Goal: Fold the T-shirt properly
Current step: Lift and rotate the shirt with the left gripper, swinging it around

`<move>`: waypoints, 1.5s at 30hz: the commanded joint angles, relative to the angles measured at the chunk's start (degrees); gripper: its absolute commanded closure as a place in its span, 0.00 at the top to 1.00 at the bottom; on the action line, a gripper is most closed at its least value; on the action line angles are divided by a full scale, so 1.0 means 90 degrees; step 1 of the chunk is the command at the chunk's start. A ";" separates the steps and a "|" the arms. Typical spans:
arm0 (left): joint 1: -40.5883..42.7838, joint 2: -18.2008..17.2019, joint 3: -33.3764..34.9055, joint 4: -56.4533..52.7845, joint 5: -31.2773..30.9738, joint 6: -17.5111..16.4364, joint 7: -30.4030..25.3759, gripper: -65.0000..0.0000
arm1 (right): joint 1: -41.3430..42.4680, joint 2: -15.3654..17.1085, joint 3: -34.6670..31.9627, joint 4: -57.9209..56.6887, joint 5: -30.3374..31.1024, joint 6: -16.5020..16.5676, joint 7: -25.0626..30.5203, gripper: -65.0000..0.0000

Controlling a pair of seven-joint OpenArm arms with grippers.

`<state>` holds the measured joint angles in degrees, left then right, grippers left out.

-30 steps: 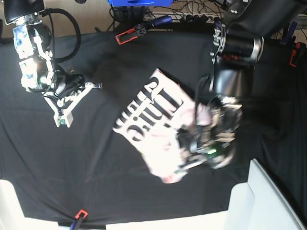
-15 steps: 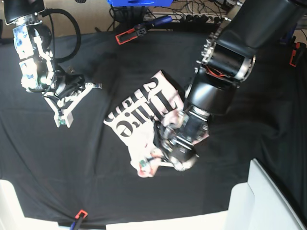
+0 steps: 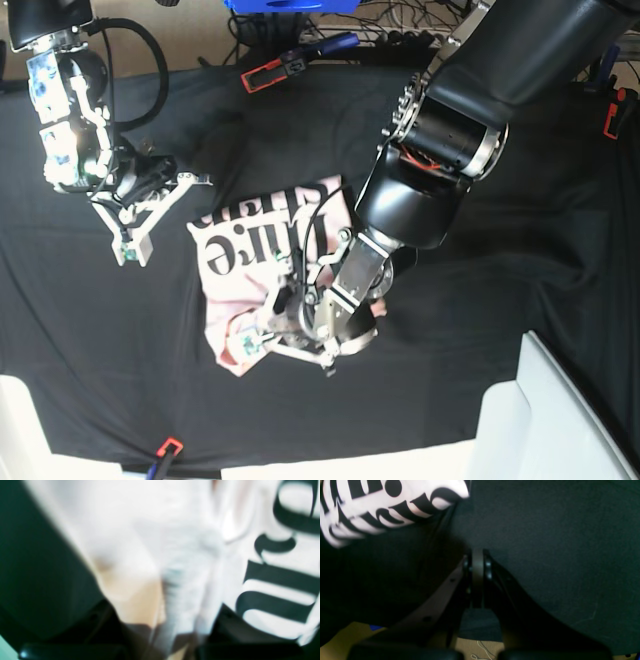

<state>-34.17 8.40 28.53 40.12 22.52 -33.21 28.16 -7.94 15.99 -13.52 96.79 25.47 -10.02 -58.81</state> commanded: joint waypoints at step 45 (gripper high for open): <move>-0.0740 0.0066 0.1093 -0.1122 -0.0017 0.0052 -0.2304 0.00 | 0.0233 -0.0092 0.0442 0.0122 0.0027 0.0054 0.0072 0.00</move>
<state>-38.89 8.32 38.41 29.21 22.76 -32.99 9.13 -7.25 15.11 -9.45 96.79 25.28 -9.89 -59.00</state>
